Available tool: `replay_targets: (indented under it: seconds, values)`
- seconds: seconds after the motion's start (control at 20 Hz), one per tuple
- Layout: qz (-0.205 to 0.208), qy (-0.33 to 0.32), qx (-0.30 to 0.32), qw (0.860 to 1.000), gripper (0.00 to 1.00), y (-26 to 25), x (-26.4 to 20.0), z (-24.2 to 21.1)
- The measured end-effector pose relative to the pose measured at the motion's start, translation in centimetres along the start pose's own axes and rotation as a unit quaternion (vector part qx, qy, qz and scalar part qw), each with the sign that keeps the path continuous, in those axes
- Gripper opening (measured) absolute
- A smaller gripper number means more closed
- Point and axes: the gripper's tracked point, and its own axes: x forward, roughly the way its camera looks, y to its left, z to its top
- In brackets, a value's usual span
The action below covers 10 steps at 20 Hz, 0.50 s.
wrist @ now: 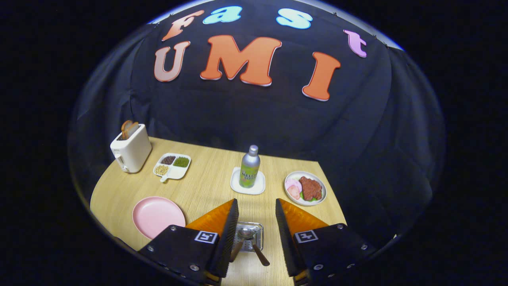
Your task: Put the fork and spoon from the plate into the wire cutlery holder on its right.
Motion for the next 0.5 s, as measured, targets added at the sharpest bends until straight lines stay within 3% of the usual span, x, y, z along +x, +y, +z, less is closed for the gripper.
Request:
replay_targets:
  seconds: [0.15,0.5]
  values:
    - [0.006,-0.064,0.002,0.998,0.7,0.8,-2.0,3.3]
    - [0.017,-0.195,0.002,0.981,0.88,2.6,-7.1,8.0]
